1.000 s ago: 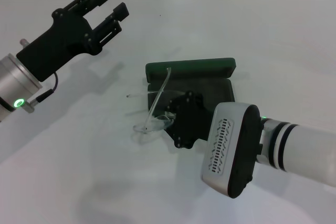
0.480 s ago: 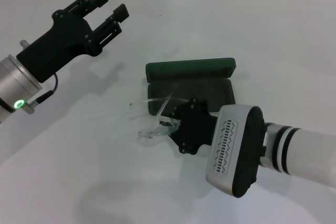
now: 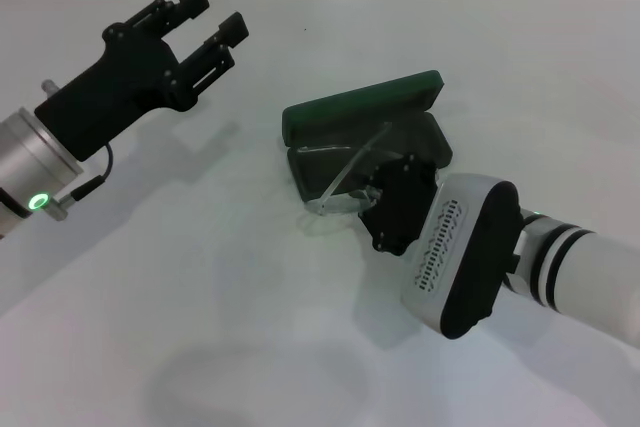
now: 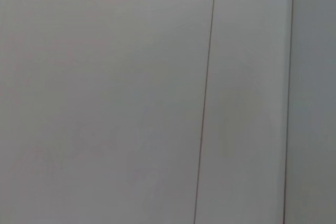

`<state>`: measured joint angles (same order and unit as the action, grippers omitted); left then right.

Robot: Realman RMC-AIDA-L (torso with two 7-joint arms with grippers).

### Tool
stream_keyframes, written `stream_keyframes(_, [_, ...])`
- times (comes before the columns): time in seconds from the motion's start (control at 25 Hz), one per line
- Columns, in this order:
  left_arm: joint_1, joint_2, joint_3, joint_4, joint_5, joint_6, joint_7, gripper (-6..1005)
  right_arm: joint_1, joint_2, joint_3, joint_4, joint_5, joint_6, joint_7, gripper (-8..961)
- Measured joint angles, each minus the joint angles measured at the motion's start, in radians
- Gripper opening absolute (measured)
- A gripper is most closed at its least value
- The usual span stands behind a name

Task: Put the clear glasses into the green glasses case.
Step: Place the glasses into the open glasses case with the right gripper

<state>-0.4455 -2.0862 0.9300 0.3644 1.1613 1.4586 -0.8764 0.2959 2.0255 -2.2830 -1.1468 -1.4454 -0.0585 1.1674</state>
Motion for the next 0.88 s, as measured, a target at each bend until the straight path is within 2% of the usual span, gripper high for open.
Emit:
stream_keyframes(0.2, [0.005, 0.001, 0.0, -0.004, 0.001, 0.0, 0.0, 585, -0.006, -0.001, -0.001, -0.023, -0.001, -0.008, -0.001, 117])
stream_keyframes(0.4, [0.007, 0.002, 0.0, -0.005, 0.001, 0.0, 0.003, 585, -0.014, -0.004, 0.0, -0.033, -0.019, 0.039, -0.01, 118])
stream_keyframes(0.64, [0.001, 0.001, -0.001, -0.007, 0.001, 0.0, 0.003, 584, -0.012, -0.003, -0.001, -0.014, -0.027, 0.131, -0.046, 118])
stream_keyframes(0.88, [0.001, 0.0, -0.001, -0.007, 0.002, 0.0, 0.003, 584, 0.012, 0.0, 0.006, 0.024, -0.027, 0.143, -0.048, 119])
